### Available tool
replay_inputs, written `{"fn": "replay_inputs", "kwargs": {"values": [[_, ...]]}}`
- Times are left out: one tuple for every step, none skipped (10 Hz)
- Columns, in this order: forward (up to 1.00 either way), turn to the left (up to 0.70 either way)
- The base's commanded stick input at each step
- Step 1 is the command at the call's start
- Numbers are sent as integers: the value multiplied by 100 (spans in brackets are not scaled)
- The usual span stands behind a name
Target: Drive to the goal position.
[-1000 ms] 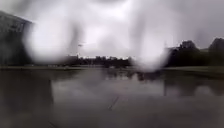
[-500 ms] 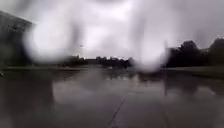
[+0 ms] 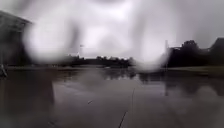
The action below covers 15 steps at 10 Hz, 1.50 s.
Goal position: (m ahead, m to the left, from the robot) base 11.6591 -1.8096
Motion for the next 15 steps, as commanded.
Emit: {"fn": "replay_inputs", "kwargs": {"values": [[70, 0], [70, 0], [70, 0], [70, 0], [70, 0], [70, 0], [70, 0], [70, 0], [70, 0], [70, 0], [70, 0], [70, 0], [70, 0], [70, 0], [70, 0]]}}
